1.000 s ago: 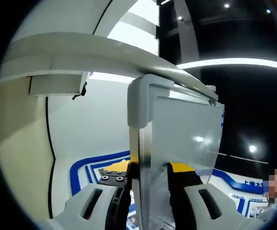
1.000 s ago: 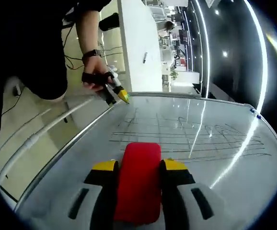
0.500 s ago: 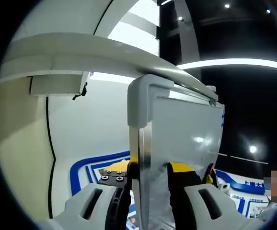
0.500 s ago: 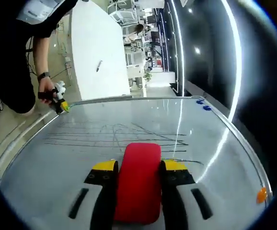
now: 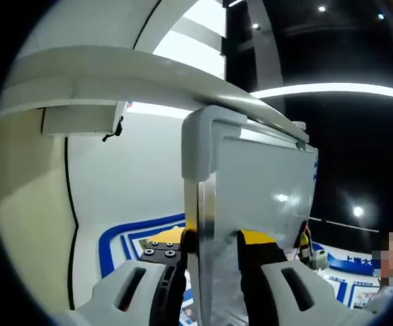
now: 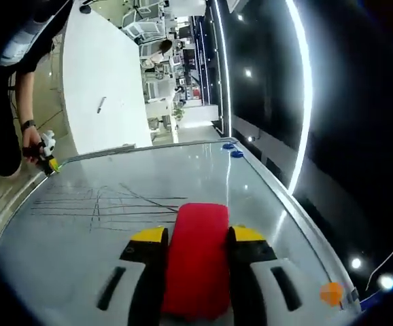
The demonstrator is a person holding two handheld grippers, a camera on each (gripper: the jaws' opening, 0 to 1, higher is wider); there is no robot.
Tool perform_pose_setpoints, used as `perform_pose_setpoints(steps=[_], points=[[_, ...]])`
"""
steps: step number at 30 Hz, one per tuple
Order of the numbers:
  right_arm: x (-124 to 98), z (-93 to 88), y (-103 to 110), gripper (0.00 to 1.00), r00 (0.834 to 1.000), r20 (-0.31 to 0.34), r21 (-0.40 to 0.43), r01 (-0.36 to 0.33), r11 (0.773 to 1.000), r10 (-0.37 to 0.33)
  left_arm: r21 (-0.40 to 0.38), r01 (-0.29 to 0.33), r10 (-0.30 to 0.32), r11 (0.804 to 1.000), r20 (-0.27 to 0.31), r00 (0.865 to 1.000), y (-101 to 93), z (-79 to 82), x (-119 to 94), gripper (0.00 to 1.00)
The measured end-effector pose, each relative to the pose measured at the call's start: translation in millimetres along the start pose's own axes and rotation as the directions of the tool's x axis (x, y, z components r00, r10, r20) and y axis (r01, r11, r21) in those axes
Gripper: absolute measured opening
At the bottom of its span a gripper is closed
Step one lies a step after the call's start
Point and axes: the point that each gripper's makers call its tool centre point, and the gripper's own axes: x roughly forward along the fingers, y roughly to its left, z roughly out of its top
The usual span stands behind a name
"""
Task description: Wipe the writing off the whiteboard with the eraser
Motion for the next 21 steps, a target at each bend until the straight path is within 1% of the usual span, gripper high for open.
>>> perform_pose_setpoints(steps=[1,4,5,6,7,8,9,10,12,13,14,15,17,20,21], points=[[-0.6,-0.3,1.6,0.30,1.000,0.002,-0.015,0.014,1.000,-0.014,0.000,0.000,0.000,1.000,0.000,1.000,0.5,0.0,0.1,0.32],[-1.8,-1.7,7.6,0.30,1.000,0.013,0.001,0.026,1.000,-0.026,0.001,-0.001,0.001,1.000,0.002,1.000,-0.4,-0.8,0.0,0.32],[-1.7,-2.2,12.3,0.30,1.000,0.016,0.002,0.024,1.000,-0.024,0.001,-0.002,0.002,1.000,0.003,1.000,-0.5,-0.8,0.1,0.32],[-1.3,-2.9,20.9,0.30,1.000,0.014,-0.007,0.007,1.000,-0.007,0.002,-0.002,0.002,1.000,0.003,1.000,-0.1,-0.4,0.2,0.32],[-1.1,-3.2,24.3,0.30,1.000,0.013,-0.016,0.000,1.000,0.000,0.002,-0.003,0.003,1.000,0.002,1.000,0.0,-0.2,0.2,0.33],[-0.6,-3.9,36.8,0.30,1.000,0.011,-0.039,-0.017,0.999,0.017,0.003,-0.004,0.004,1.000,0.002,1.000,0.4,0.3,0.3,0.33],[-0.5,-4.7,44.2,0.30,1.000,0.011,-0.033,-0.018,0.999,0.018,0.004,-0.004,0.004,1.000,0.002,1.000,0.9,0.8,0.4,0.33],[-0.4,-6.4,60.5,0.30,0.999,0.018,-0.022,-0.037,0.999,0.037,0.003,-0.004,0.004,1.000,0.003,1.000,1.0,0.9,0.3,0.33],[-0.5,-7.8,75.8,0.30,0.999,0.020,-0.023,-0.040,0.999,0.040,0.002,-0.004,0.004,1.000,0.004,1.000,1.2,1.0,0.3,0.33],[-0.3,-9.1,89.9,0.30,0.998,0.019,-0.031,-0.060,0.998,0.061,0.001,-0.005,0.005,1.000,0.005,1.000,1.8,1.7,0.3,0.33],[-0.5,-9.8,97.4,0.30,0.998,0.017,-0.051,-0.061,0.997,0.061,0.000,-0.005,0.005,1.000,0.005,1.000,2.0,1.8,0.3,0.33],[-0.8,-11.2,108.7,0.30,0.997,0.018,-0.045,-0.070,0.997,0.070,-0.001,-0.005,0.005,1.000,0.005,1.000,0.8,0.6,0.2,0.33],[-1.2,-14.2,132.0,0.30,0.995,0.020,-0.051,-0.099,0.994,0.100,0.000,-0.006,0.006,1.000,0.006,1.000,0.4,0.4,0.3,0.33],[-3.6,-20.3,175.6,0.30,0.991,0.022,-0.066,-0.131,0.989,0.132,-0.001,-0.007,0.007,1.000,0.006,1.000,-0.2,-0.4,0.1,0.33],[-4.4,-21.7,182.8,0.30,0.991,0.024,-0.059,-0.133,0.989,0.135,-0.001,-0.007,0.007,1.000,0.005,1.000,-0.8,-1.1,0.0,0.33]])
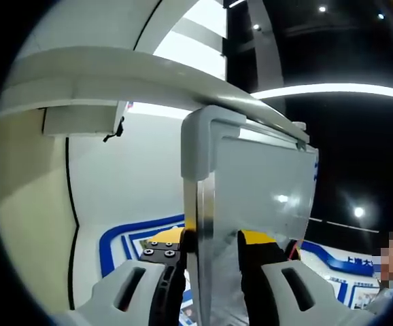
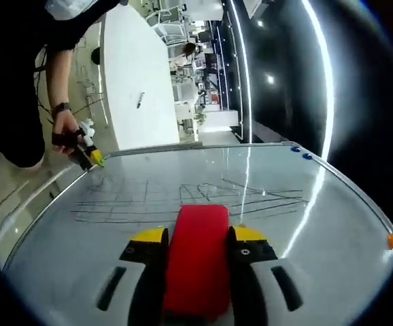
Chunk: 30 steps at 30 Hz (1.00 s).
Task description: Wipe the writing off the whiteboard with the eraser
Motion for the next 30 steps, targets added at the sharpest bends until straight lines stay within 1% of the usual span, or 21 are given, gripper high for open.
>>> perform_pose_setpoints(steps=[2,5,7,8,10,11,12,13,15,16,17,21,23,26,28,30], points=[[0.2,-2.1,14.5,0.30,1.000,0.005,0.013,-0.004,1.000,0.004,0.000,0.000,0.000,1.000,-0.001,1.000,-1.1,-1.4,-0.1,0.33],[1.2,-5.7,51.1,0.30,0.999,-0.005,-0.008,-0.041,0.999,0.041,0.001,-0.001,0.001,1.000,-0.002,1.000,-0.5,-0.7,-0.2,0.33],[1.1,-8.9,79.5,0.30,0.996,-0.006,-0.012,-0.087,0.996,0.087,0.000,-0.001,0.001,1.000,-0.003,1.000,-0.3,-0.4,-0.2,0.33],[0.5,-11.0,93.6,0.30,0.996,-0.010,-0.020,-0.084,0.996,0.084,-0.001,-0.001,0.001,1.000,-0.002,1.000,0.0,-0.1,-0.2,0.33],[0.0,-14.1,117.4,0.30,0.994,-0.016,-0.011,-0.112,0.994,0.112,-0.001,-0.001,0.001,1.000,-0.003,1.000,0.8,0.4,-0.3,0.33],[-0.1,-15.1,125.7,0.30,0.993,-0.020,-0.024,-0.117,0.993,0.116,-0.001,-0.001,0.001,1.000,-0.002,1.000,-0.2,-0.4,-0.3,0.33],[-0.2,-15.4,134.7,0.30,0.993,-0.022,-0.019,-0.118,0.993,0.118,-0.001,-0.001,0.001,1.000,-0.002,1.000,-0.6,-0.7,-0.4,0.33],[-0.2,-16.1,149.6,0.30,0.988,-0.021,0.025,-0.154,0.988,0.155,-0.002,-0.001,0.001,1.000,-0.002,1.000,0.0,-0.1,-0.3,0.32],[0.0,-18.2,173.0,0.30,0.983,-0.037,-0.009,-0.181,0.983,0.181,-0.001,-0.001,0.001,1.000,-0.001,1.000,0.0,-0.1,-0.2,0.33],[0.1,-18.9,180.8,0.30,0.981,-0.039,-0.004,-0.191,0.982,0.190,-0.001,-0.001,0.001,1.000,-0.001,1.000,-0.2,-0.3,-0.2,0.32],[1.3,-21.2,194.1,0.30,0.978,-0.046,0.007,-0.203,0.979,0.204,-0.001,-0.001,0.001,1.000,-0.001,1.000,-0.1,-0.3,-0.2,0.32],[2.2,-17.9,198.3,0.30,0.972,-0.080,-0.033,-0.222,0.974,0.219,-0.003,0.002,-0.002,1.000,0.002,1.000,0.5,1.0,-0.5,0.32],[2.0,-16.4,196.0,0.30,0.964,-0.097,-0.028,-0.253,0.967,0.249,-0.003,0.003,-0.003,1.000,0.003,1.000,-0.1,1.1,-0.6,0.32],[0.2,-15.0,190.0,0.30,0.957,-0.124,-0.044,-0.270,0.962,0.263,-0.001,0.003,-0.003,1.000,0.001,1.000,-0.4,0.5,-0.7,0.32],[-1.1,-14.3,173.7,0.30,0.961,-0.128,-0.030,-0.252,0.967,0.246,-0.003,0.002,-0.002,1.000,0.003,1.000,-0.5,0.4,-0.8,0.32],[-2.3,-11.4,147.1,0.30,0.967,-0.124,-0.004,-0.224,0.975,0.222,-0.003,-0.001,0.001,1.000,0.005,1.000,0.2,1.7,-0.6,0.32]])
